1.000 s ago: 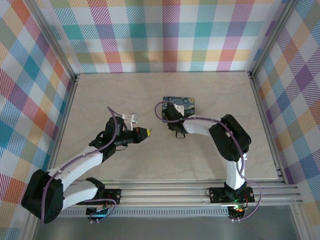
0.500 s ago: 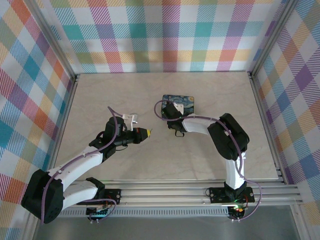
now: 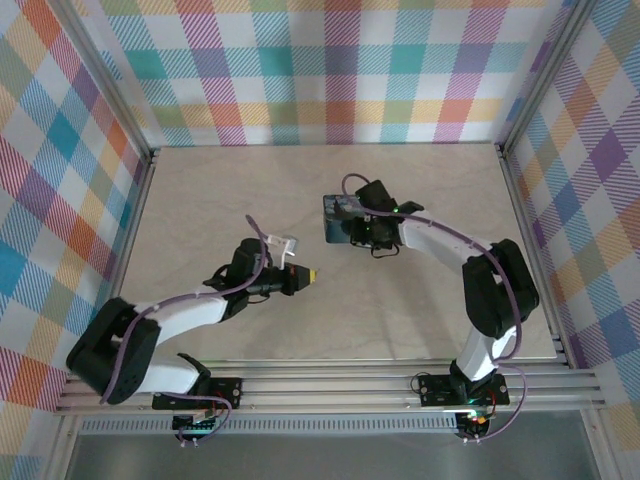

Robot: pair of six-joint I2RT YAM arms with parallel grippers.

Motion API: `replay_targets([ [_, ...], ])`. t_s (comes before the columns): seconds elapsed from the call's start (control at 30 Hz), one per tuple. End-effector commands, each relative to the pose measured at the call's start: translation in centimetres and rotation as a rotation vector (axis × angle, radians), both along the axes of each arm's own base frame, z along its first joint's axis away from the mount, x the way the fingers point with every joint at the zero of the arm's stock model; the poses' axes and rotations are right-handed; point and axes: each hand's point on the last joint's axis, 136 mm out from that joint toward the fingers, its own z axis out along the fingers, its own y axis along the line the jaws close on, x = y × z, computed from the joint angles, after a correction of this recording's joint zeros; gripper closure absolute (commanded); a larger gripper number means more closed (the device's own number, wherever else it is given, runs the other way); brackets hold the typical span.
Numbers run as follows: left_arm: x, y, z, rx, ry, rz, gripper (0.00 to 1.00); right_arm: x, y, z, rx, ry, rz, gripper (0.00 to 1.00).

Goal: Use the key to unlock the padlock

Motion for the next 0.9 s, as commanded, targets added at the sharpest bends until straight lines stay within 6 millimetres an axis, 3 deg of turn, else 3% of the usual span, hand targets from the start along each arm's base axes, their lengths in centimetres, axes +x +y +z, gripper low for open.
replay_targets([
  [0.0, 1.7, -2.7, 3.0, -0.064, -0.18, -0.024, 1.0, -2.1, 1.0, 3.2, 0.128, 0.098, 0.043, 1.0],
  [0.17, 2.5, -5.1, 2.7, -0.11, -0.228, -0.028, 1.0, -2.9, 1.7, 4.9, 0.215, 0.164, 0.058, 1.0],
  [0.3, 3.1, -5.9, 2.6, -0.122, -0.268, -0.006, 1.0, -3.2, 2.4, 5.7, 0.266, 0.196, 0.07, 1.0],
  [0.53, 4.0, -6.6, 2.9, -0.169, -0.312, 0.023, 1.0, -3.4, 3.2, 6.3, 0.347, 0.242, 0.063, 1.0],
  [0.87, 4.9, -6.7, 3.3, -0.232, -0.331, 0.077, 1.0, -3.0, 2.8, 6.0, 0.362, 0.242, 0.016, 1.0],
])
